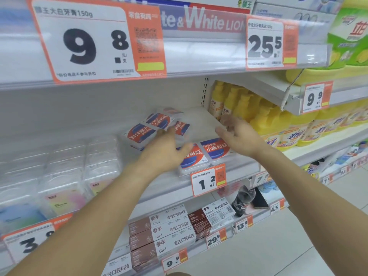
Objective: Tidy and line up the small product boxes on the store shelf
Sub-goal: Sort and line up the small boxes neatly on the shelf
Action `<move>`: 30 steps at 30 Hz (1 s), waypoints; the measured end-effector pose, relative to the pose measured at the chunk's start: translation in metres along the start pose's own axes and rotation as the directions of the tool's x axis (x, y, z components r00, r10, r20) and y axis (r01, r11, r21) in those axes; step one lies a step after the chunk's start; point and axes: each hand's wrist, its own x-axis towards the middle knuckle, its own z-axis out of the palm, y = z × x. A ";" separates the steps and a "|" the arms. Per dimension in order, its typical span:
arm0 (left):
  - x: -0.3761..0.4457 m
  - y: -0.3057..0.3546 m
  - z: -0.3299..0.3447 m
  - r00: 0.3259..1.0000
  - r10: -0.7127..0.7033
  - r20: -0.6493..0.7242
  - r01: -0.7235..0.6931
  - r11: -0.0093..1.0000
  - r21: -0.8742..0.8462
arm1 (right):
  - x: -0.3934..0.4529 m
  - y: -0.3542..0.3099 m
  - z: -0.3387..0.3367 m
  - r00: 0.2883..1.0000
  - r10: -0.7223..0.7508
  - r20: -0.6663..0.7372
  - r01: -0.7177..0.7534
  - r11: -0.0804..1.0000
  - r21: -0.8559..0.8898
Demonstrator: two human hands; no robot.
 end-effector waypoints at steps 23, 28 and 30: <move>0.080 -0.068 -0.078 0.898 -0.330 0.290 0.172 0.872 0.459 | 0.113 -0.105 0.100 0.963 0.069 0.262 -0.057 0.997 -0.054; 0.075 -0.070 -0.087 0.861 -0.358 0.361 0.266 0.922 0.279 | 0.107 -0.114 0.085 0.941 -0.002 0.338 0.092 0.964 -0.250; 0.070 -0.066 -0.094 0.855 -0.376 0.358 0.340 0.926 0.161 | 0.105 -0.124 0.076 0.948 -0.063 0.313 0.129 0.972 -0.197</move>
